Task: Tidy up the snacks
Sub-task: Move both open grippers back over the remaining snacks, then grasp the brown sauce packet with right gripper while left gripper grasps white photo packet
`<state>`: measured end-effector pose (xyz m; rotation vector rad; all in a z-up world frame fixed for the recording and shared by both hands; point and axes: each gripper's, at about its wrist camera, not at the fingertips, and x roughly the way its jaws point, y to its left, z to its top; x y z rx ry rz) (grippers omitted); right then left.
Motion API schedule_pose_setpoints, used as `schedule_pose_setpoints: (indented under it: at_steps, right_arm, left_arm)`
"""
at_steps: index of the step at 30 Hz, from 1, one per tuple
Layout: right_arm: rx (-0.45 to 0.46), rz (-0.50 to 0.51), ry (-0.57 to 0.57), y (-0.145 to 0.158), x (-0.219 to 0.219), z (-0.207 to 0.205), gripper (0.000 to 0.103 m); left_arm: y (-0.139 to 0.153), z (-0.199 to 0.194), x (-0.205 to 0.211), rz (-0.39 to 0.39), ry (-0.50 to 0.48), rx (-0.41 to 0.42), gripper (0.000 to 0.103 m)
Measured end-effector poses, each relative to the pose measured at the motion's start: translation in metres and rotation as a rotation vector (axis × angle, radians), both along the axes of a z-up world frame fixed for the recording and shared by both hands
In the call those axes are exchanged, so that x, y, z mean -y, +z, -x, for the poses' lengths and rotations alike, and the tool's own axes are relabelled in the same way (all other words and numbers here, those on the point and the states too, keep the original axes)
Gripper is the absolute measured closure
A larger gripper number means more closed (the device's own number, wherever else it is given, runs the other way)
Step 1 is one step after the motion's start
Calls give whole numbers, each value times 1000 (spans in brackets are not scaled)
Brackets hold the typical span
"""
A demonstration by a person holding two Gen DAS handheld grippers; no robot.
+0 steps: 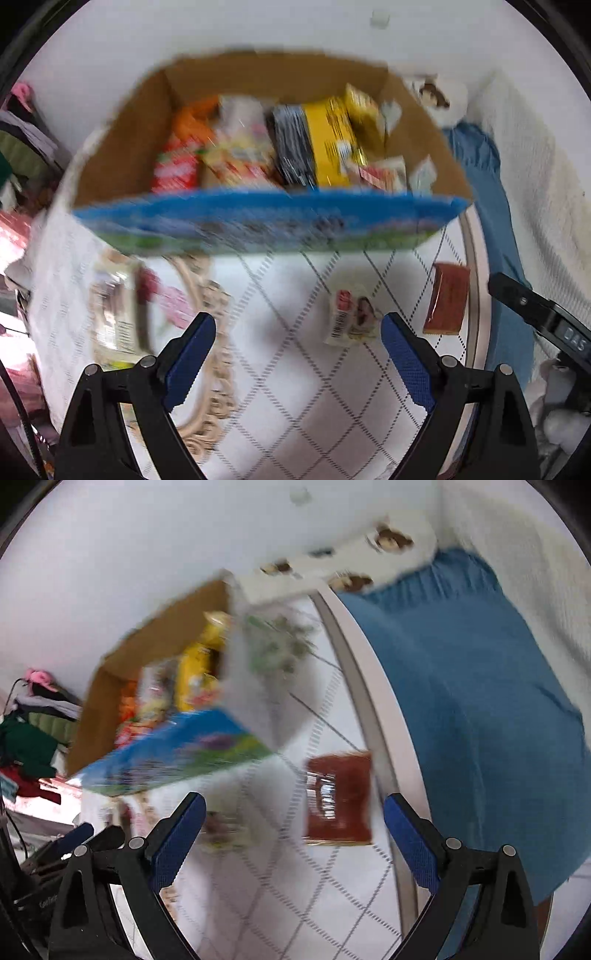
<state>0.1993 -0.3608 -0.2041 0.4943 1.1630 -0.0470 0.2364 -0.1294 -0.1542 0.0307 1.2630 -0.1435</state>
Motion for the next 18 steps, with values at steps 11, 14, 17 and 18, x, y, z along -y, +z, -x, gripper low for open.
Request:
schedule_pose_setpoints:
  at_steps: [11, 14, 17, 18]
  right_arm:
    - [-94, -14, 15, -81, 17, -22, 24]
    - [-81, 27, 46, -84, 9, -29, 31]
    - [-80, 111, 99, -87, -10, -36, 44]
    - [-77, 128, 120, -87, -18, -34, 45]
  left_arm:
    - [-82, -24, 68, -68, -141, -181, 51]
    - [-84, -22, 69, -81, -154, -162, 53]
    - [-79, -16, 61, -73, -164, -149, 55]
    - [-77, -12, 54, -72, -161, -146, 55]
